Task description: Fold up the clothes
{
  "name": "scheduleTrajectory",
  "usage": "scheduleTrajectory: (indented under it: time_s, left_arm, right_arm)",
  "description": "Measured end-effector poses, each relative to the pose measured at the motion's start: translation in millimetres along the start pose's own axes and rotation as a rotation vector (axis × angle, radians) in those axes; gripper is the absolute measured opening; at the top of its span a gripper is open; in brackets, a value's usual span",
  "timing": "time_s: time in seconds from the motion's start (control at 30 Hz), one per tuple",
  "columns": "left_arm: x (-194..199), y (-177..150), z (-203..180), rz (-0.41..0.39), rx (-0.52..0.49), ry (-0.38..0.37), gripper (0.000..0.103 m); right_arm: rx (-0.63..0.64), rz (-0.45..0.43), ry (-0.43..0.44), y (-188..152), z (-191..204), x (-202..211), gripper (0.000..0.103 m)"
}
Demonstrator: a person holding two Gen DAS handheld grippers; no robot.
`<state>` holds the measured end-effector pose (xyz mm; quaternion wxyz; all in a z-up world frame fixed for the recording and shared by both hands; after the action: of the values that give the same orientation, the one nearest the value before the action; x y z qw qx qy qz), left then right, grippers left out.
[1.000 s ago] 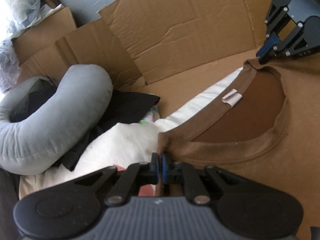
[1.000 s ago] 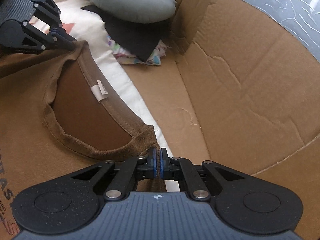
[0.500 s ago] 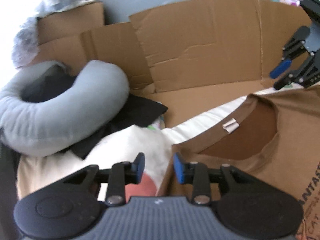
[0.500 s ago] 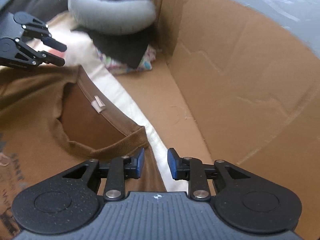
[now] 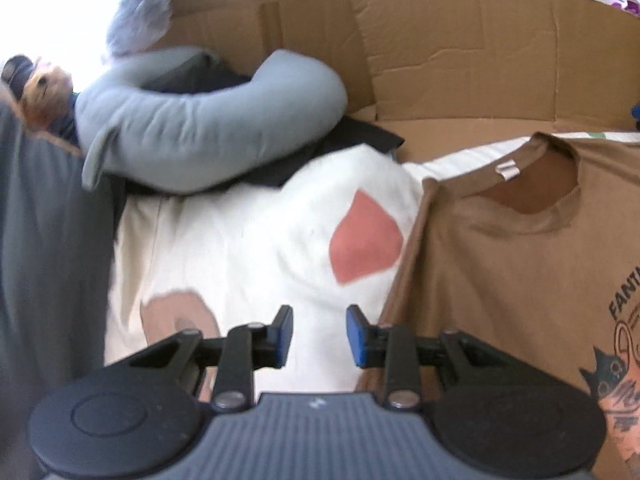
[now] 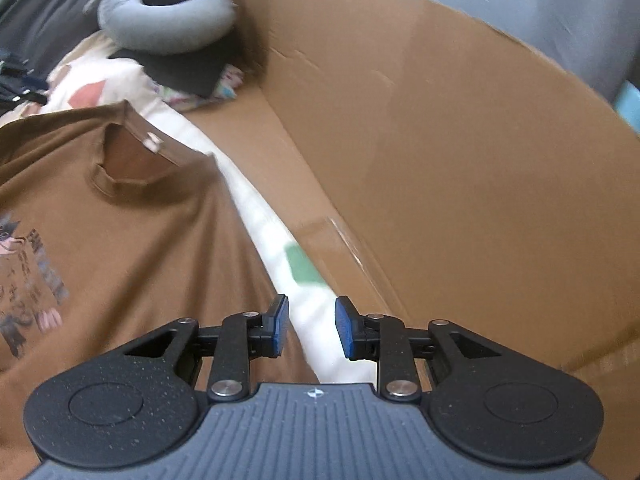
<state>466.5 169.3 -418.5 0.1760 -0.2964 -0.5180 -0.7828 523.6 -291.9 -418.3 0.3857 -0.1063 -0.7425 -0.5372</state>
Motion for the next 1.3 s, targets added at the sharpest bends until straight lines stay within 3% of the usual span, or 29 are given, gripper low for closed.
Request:
scheduleTrajectory:
  time_s: [0.27,0.43,0.8,0.9,0.93,0.97,1.0,1.3]
  left_arm:
    - [17,-7,-3,-0.025,0.047,-0.011,0.032]
    - [20,-8,-10,-0.027,0.064,-0.047,0.032]
    - [3,-29,-14,0.061,0.073,-0.049,0.027]
    - [-2,-34,-10,0.089,0.066,-0.033,0.014]
    - [-3,-35,-7,0.098,0.071,-0.034,0.010]
    - [-5,-36,-4,0.104,0.070,-0.031,0.009]
    - [-6,-35,-1,0.106,0.065,-0.025,0.009]
    - [-20,-18,23,0.110,0.028,0.012,0.008]
  right_arm:
    - [-0.059,0.028,-0.031,-33,-12,9,0.032]
    - [-0.079,-0.012,-0.010,-27,-6,9,0.032]
    - [-0.082,0.058,0.036,-30,4,-27,0.031]
    - [-0.072,0.087,0.040,-34,4,-34,0.030]
    - [-0.065,0.097,0.041,-35,4,-35,0.029]
    - [-0.055,0.107,0.042,-35,4,-35,0.013]
    - [-0.045,0.117,0.043,-35,5,-36,0.008]
    - [0.081,0.144,-0.037,-24,-3,-38,0.005]
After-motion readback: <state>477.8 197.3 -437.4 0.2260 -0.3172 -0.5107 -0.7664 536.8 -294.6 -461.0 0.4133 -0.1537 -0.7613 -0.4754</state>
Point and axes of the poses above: each gripper's, at about its wrist camera, not at the fingertips, and x roughly against the way its jaws point, z to its left, y to its top, the point moved 7 cm from there along -x, roughly the way its jaws point, and after that the axes turned 9 degrees about -z, right-handed, at the moved point
